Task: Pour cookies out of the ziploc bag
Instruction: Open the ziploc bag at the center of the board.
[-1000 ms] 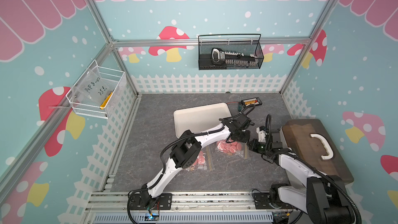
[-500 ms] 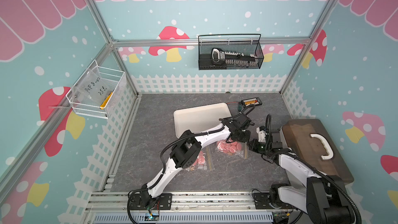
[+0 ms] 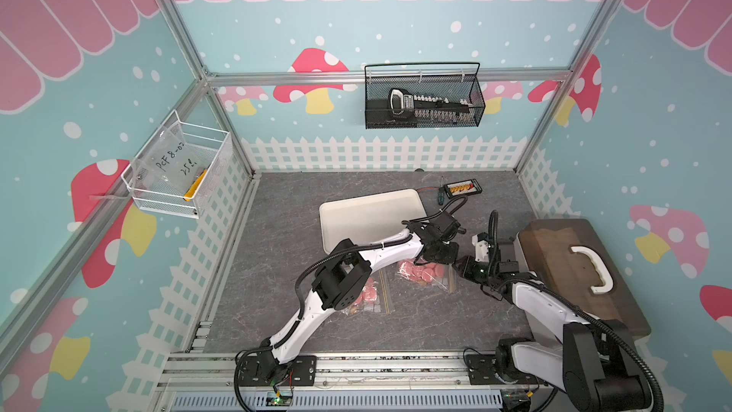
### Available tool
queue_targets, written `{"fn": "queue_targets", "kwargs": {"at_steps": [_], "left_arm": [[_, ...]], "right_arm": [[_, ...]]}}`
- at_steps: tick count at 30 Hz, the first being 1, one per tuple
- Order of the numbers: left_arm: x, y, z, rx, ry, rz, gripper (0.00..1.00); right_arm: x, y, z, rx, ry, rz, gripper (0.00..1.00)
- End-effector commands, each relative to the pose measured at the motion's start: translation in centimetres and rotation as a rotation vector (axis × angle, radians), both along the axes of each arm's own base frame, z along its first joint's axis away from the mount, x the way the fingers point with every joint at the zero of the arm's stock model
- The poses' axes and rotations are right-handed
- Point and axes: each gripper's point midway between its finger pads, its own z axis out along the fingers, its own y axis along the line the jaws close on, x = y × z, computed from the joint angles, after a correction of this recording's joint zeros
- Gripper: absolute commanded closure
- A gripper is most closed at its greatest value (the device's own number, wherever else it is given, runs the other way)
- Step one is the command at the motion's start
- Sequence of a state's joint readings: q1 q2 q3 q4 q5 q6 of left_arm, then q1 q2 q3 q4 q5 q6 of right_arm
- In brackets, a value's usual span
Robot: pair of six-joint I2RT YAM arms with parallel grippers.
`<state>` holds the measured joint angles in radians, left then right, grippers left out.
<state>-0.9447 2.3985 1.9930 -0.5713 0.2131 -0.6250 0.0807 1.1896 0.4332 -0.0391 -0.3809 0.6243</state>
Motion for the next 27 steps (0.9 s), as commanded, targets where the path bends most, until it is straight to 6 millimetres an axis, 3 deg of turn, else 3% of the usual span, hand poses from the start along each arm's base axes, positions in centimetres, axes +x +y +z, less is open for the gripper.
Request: {"fn": "queue_targets", "kwargs": {"at_steps": [1, 13, 24, 27], "left_arm": [[0.0, -0.3, 2.7, -0.045, -0.026, 0.009, 1.0], [0.3, -0.2, 3.8, -0.092, -0.049, 0.02, 1.0], [0.1, -0.4, 3.7, -0.103, -0.038, 0.013, 1.0], [0.1, -0.4, 3.7, -0.102, -0.04, 0.014, 1.0]], "right_arm": [[-0.2, 0.0, 0.0, -0.004, 0.005, -0.005, 0.75], [-0.3, 0.5, -0.3, 0.033, 0.008, 0.001, 0.79], [-0.1, 0.7, -0.4, 0.04, 0.01, 0.002, 0.8], [-0.1, 0.7, -0.4, 0.039, 0.01, 0.005, 0.85]]}}
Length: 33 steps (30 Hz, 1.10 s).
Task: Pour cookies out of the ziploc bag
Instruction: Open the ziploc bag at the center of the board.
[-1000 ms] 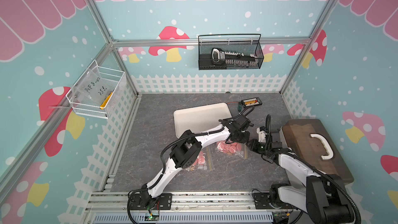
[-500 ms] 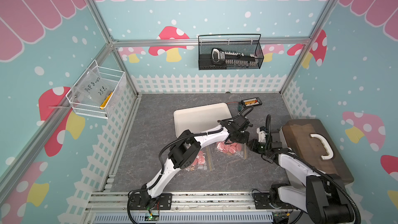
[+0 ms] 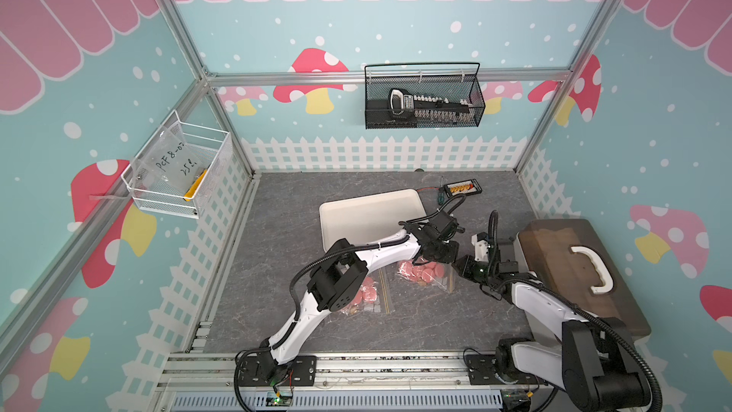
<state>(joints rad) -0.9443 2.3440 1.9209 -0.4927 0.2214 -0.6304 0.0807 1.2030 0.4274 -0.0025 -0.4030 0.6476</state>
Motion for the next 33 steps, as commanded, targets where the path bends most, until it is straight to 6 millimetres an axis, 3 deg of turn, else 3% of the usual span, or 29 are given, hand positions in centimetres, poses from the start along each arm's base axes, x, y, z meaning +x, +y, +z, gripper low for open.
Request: {"fn": "queue_targets", "kwargs": {"at_steps": [1, 15, 33], "left_arm": [[0.2, -0.2, 2.3, -0.048, -0.015, 0.014, 1.0], [0.0, -0.1, 2.7, -0.052, -0.017, 0.006, 1.0], [0.2, 0.4, 4.2, -0.064, -0.031, -0.001, 1.0]], "right_arm": [[-0.4, 0.3, -0.5, 0.008, 0.017, 0.007, 0.86], [-0.4, 0.1, -0.7, -0.004, 0.016, 0.001, 1.0], [-0.1, -0.3, -0.7, -0.022, 0.014, -0.013, 1.0]]}}
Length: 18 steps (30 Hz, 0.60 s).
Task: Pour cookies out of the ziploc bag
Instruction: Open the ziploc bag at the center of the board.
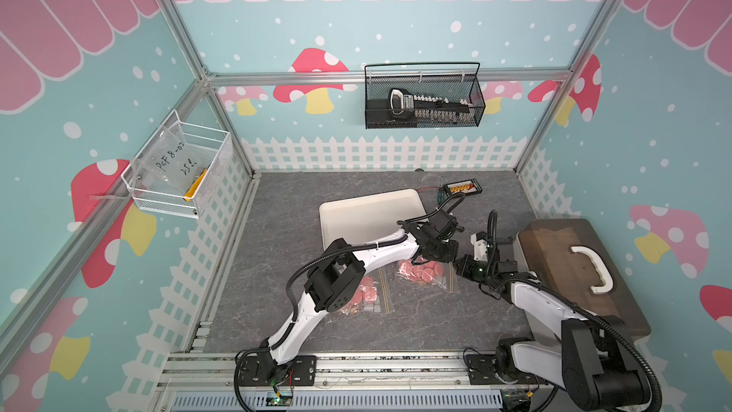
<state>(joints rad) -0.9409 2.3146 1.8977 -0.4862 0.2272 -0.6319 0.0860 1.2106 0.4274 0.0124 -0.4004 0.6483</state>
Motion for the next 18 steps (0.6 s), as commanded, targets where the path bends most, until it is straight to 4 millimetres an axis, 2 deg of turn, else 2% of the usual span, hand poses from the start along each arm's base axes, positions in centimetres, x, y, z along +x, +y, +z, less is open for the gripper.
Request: {"fn": "queue_targets", "kwargs": {"at_steps": [1, 18], "left_arm": [[0.29, 0.1, 3.39, -0.052, -0.028, -0.002, 1.0], [-0.13, 0.06, 4.08, -0.086, -0.019, -0.019, 1.0]], "right_arm": [[-0.3, -0.37, -0.67, -0.022, 0.02, -0.015, 1.0], [-0.41, -0.66, -1.16, -0.033, 0.033, -0.027, 1.0]]}}
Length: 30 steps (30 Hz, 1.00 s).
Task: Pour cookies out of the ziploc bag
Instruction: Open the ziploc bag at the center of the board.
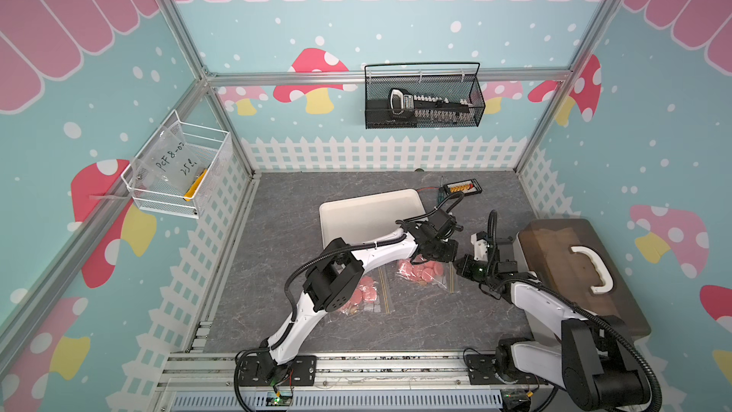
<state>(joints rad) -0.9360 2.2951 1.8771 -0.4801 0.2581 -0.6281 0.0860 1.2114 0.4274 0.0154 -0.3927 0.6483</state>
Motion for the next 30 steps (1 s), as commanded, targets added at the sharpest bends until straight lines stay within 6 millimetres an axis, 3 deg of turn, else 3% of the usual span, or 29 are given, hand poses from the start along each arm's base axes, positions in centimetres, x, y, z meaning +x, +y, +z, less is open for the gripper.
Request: {"fn": "queue_targets", "kwargs": {"at_steps": [1, 12, 19, 24, 26, 30], "left_arm": [[0.3, 0.0, 3.6, -0.068, -0.033, 0.001, 1.0], [0.4, 0.2, 3.5, -0.079, -0.028, -0.001, 1.0], [0.6, 0.4, 2.9, -0.073, -0.022, 0.01, 1.0], [0.8, 0.1, 3.2, -0.083, -0.019, 0.021, 0.87], [0.8, 0.0, 3.3, -0.088, -0.015, 0.023, 0.77], [0.8, -0.2, 3.5, -0.098, -0.004, 0.029, 0.7]], "right_arm": [[-0.5, -0.5, -1.1, -0.027, 0.036, -0.021, 1.0], [-0.6, -0.6, -1.2, -0.031, 0.036, -0.022, 1.0], [-0.4, 0.2, 0.2, 0.002, -0.005, 0.017, 1.0], [-0.6, 0.5, 0.8, 0.007, -0.005, 0.042, 1.0], [-0.6, 0.5, 0.9, 0.004, -0.005, 0.044, 1.0], [-0.8, 0.6, 1.1, 0.008, -0.01, 0.054, 1.0]]}}
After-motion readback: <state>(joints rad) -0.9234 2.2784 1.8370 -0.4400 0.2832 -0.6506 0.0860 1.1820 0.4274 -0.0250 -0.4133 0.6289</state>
